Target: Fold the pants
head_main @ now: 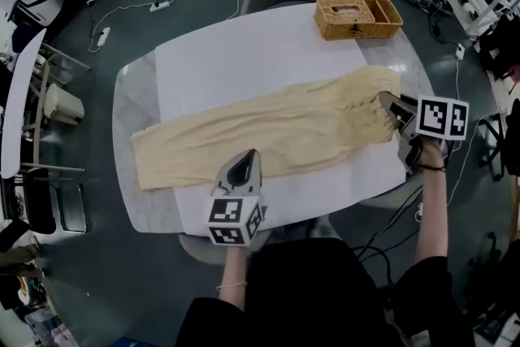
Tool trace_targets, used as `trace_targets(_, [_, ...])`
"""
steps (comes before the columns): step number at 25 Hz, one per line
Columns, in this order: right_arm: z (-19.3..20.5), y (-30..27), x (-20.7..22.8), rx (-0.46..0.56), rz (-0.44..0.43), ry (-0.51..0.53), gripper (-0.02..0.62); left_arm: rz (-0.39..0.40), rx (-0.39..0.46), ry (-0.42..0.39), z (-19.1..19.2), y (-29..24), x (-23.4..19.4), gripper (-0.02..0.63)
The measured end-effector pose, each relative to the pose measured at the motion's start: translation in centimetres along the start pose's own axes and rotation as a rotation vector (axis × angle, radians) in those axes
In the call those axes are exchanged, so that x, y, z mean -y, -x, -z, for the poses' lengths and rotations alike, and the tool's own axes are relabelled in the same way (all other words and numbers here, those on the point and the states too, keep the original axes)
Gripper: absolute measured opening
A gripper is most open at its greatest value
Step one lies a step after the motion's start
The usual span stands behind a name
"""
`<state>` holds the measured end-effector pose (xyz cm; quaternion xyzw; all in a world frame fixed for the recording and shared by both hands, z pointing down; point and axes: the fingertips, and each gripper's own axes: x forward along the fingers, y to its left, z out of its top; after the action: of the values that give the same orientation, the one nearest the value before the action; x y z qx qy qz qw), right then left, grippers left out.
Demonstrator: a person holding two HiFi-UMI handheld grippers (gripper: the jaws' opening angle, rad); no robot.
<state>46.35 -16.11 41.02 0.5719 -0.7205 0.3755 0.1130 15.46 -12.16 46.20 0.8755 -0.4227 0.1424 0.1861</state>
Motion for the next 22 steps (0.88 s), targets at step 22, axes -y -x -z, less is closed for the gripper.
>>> trace_targets(22, [2.2,-3.8,-17.3,0.059,-0.139,0.083,0.071,-0.037,0.089,0.042,-0.2,10.4,-8.9,0.008])
